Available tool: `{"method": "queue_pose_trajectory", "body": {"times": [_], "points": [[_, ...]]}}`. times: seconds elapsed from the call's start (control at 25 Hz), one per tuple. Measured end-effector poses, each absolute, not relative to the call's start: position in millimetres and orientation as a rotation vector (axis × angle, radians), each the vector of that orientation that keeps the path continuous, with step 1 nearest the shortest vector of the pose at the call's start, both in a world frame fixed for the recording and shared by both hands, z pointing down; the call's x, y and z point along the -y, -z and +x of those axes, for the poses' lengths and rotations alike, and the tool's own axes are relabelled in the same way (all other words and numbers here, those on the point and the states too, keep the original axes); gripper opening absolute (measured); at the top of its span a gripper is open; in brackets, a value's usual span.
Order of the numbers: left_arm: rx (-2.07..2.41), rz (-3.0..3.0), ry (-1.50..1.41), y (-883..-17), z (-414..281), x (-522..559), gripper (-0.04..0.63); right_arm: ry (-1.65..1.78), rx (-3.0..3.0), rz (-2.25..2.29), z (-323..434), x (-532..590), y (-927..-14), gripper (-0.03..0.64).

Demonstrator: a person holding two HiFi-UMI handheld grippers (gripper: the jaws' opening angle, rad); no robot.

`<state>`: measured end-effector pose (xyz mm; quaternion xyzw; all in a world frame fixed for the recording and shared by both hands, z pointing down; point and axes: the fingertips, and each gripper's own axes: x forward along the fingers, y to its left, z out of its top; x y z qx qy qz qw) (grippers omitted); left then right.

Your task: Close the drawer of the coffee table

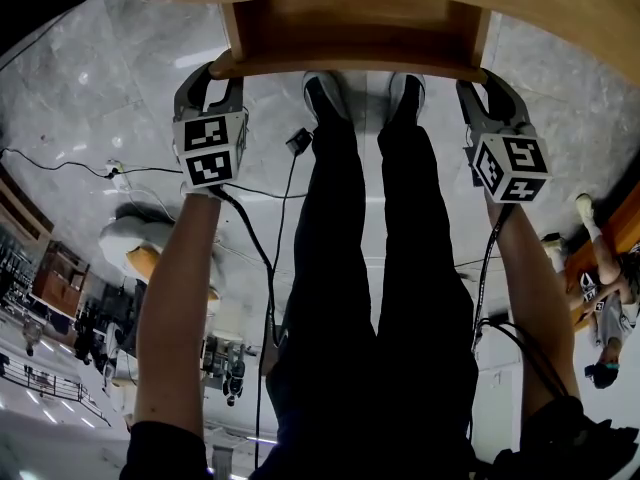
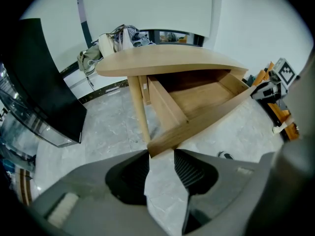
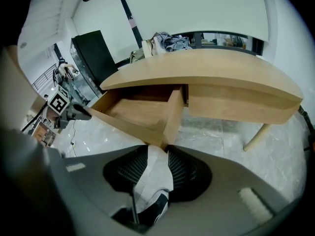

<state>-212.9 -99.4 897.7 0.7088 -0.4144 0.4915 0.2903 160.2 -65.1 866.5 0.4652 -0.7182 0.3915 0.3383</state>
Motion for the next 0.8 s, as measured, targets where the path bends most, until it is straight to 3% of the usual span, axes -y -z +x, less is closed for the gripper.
{"method": "queue_pose_trajectory", "body": {"times": [0.8], "points": [[1.157,1.894,-1.276,-899,-206,167,0.166,-1.049,1.869,1.388,168,136,-867,0.130]]}}
